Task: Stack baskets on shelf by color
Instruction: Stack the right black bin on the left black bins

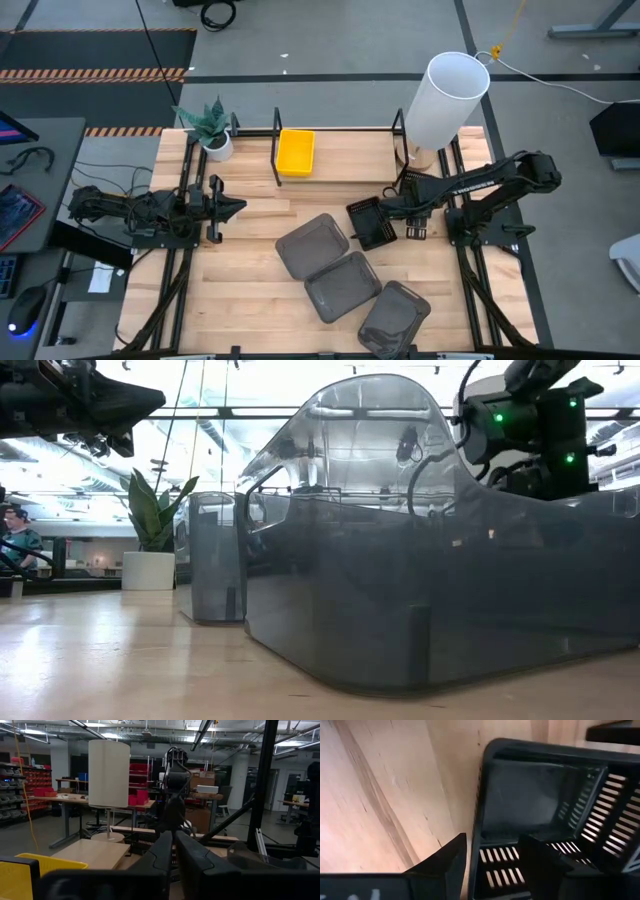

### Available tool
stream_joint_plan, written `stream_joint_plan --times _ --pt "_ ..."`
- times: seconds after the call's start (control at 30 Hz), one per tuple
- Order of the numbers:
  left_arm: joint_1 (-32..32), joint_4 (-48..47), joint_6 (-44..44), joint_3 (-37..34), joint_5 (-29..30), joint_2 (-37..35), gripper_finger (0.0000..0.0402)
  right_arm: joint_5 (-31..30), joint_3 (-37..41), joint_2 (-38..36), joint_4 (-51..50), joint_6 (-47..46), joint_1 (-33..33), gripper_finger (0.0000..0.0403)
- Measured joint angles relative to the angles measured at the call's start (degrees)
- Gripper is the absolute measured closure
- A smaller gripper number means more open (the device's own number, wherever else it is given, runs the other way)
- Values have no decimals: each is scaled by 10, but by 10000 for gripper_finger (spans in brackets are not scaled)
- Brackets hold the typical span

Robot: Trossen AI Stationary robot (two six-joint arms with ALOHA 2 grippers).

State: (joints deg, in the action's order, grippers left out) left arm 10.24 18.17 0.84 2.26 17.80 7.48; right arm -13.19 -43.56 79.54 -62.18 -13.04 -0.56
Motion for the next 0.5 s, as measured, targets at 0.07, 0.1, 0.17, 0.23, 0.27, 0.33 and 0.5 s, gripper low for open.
stream_joint_plan --times 0.07,0.1,0.17,0.23,0.27,0.33,0.5 --pt "0 0 0 0 0 0 376 2 6 -1 5 0 0 228" --pt "0 -1 0 0 0 0 376 6 9 0 6 0 0 231" --pt "0 0 0 0 0 0 375 14 12 1 10 0 0 240" --pt "0 0 0 0 0 0 372 15 12 1 12 0 0 250" --pt "0 0 0 0 0 0 370 17 12 1 12 0 0 256" --pt "0 0 0 0 0 0 367 26 12 1 11 1 0 271" --pt "0 0 0 0 0 0 368 66 12 1 17 -4 -7 335"
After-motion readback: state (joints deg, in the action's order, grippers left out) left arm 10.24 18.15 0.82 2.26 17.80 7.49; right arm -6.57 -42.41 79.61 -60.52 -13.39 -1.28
